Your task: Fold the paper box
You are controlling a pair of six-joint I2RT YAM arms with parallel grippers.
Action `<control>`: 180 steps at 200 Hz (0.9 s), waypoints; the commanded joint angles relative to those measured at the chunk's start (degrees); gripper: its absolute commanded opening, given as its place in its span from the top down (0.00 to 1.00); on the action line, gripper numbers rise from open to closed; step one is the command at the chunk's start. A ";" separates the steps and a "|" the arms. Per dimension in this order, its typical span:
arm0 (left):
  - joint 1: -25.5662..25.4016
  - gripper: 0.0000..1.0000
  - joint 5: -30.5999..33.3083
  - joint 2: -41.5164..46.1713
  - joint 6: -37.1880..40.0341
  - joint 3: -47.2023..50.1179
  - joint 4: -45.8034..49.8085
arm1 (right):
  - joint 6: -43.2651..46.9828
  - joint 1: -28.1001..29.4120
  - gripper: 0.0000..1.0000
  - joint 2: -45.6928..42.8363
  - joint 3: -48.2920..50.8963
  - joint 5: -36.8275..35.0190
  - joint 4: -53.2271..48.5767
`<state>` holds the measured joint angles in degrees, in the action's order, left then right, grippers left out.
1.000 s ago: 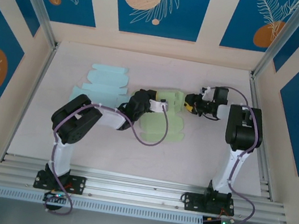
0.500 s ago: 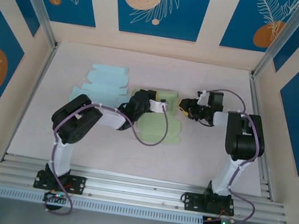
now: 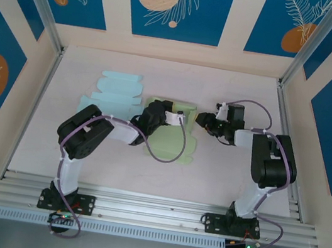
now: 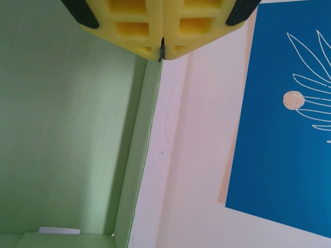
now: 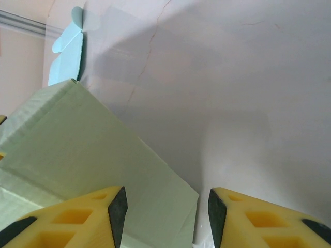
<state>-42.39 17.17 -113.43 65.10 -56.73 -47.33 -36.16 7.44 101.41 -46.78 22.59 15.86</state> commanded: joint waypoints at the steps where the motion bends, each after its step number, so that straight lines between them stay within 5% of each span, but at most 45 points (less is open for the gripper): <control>1: -0.54 1.00 -1.18 -0.44 -0.06 0.66 -1.84 | 1.96 0.64 0.52 -3.33 1.92 -1.84 0.68; 123: -0.15 1.00 -1.31 -0.02 -0.50 1.19 -2.06 | 3.66 1.69 0.43 -9.15 5.57 -2.55 0.39; 180: -0.16 1.00 -2.14 0.57 -1.05 1.45 -1.90 | 5.94 2.13 0.42 -5.16 1.52 -2.95 -2.02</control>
<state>-42.39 16.80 -113.43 65.06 -56.29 -47.77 -32.80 9.06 94.13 -42.41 19.84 15.38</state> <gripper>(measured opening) 0.056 0.576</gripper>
